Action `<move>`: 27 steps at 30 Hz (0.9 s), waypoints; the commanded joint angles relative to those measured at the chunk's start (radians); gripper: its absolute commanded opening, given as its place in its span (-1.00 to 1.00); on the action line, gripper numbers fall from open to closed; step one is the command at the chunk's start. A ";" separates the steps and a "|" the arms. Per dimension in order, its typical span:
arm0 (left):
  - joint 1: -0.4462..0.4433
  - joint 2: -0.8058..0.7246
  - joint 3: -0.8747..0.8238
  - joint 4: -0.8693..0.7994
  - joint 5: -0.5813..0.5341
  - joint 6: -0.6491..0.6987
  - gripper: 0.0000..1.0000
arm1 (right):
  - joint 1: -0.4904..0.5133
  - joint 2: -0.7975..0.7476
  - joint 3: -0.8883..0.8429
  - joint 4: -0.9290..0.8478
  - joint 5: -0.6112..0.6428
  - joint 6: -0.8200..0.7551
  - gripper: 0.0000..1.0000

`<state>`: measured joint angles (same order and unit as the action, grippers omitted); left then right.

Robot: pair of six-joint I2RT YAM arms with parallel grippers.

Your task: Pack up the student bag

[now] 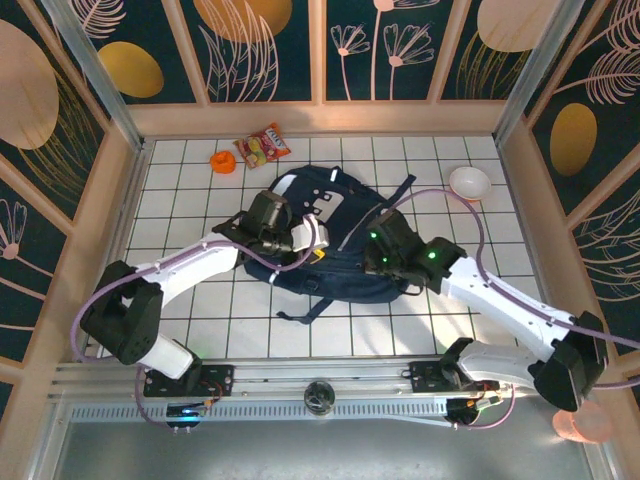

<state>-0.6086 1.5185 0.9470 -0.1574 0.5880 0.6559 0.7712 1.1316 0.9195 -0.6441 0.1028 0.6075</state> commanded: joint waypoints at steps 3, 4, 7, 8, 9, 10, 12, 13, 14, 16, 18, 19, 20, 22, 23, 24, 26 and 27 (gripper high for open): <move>0.059 -0.042 -0.047 -0.081 -0.074 0.051 -1.00 | -0.063 -0.026 -0.043 -0.022 -0.077 -0.134 -1.00; 0.059 -0.048 -0.046 -0.069 -0.071 0.015 -0.89 | -0.062 -0.017 -0.051 -0.002 -0.113 -0.137 -1.00; 0.058 -0.081 -0.059 -0.012 -0.059 -0.162 -0.11 | -0.047 -0.002 -0.078 0.049 -0.183 -0.121 -1.00; 0.059 -0.101 -0.071 0.015 -0.060 -0.249 0.07 | -0.039 -0.001 -0.084 0.060 -0.190 -0.112 -1.00; 0.059 -0.124 -0.087 0.037 -0.067 -0.326 0.13 | -0.030 -0.001 -0.093 0.069 -0.194 -0.105 -1.00; 0.060 -0.156 -0.108 0.060 -0.087 -0.428 0.18 | -0.024 0.001 -0.098 0.077 -0.199 -0.098 -1.00; 0.059 -0.227 -0.147 0.089 -0.166 -0.606 0.19 | -0.016 0.002 -0.107 0.090 -0.207 -0.085 -1.00; 0.060 -0.268 -0.166 0.090 -0.208 -0.692 0.20 | -0.013 0.002 -0.112 0.095 -0.211 -0.082 -1.00; 0.061 -0.307 -0.181 0.088 -0.245 -0.761 0.20 | -0.012 0.004 -0.114 0.098 -0.214 -0.080 -1.00; 0.061 -0.377 -0.218 0.064 -0.382 -0.976 0.19 | -0.008 0.006 -0.116 0.103 -0.218 -0.077 -1.00; 0.062 -0.415 -0.252 0.017 -0.483 -1.159 0.13 | -0.006 0.005 -0.117 0.103 -0.216 -0.073 -1.00; 0.062 -0.423 -0.270 -0.014 -0.517 -1.239 0.10 | -0.004 0.004 -0.119 0.105 -0.216 -0.070 -1.00; 0.063 -0.422 -0.284 -0.032 -0.532 -1.291 0.07 | -0.001 0.003 -0.120 0.107 -0.217 -0.068 -1.00; 0.063 -0.408 -0.326 -0.039 -0.540 -1.377 0.00 | 0.007 0.003 -0.127 0.112 -0.220 -0.060 -1.00; 0.063 -0.397 -0.345 -0.023 -0.536 -1.409 -0.03 | 0.011 0.003 -0.129 0.116 -0.222 -0.055 -1.00; 0.063 -0.384 -0.367 0.014 -0.522 -1.434 -0.05 | 0.021 0.004 -0.131 0.123 -0.224 -0.048 -1.00; 0.063 -0.352 -0.393 0.082 -0.517 -1.465 -0.07 | 0.046 0.008 -0.133 0.133 -0.226 -0.031 -1.00; 0.063 -0.330 -0.400 0.121 -0.524 -1.474 -0.07 | 0.064 0.013 -0.133 0.139 -0.223 -0.019 -1.00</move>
<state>-0.5495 1.1526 0.5674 -0.1150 0.0990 -0.6605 0.7956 1.1366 0.7959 -0.5415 -0.0925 0.5526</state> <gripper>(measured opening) 0.468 0.047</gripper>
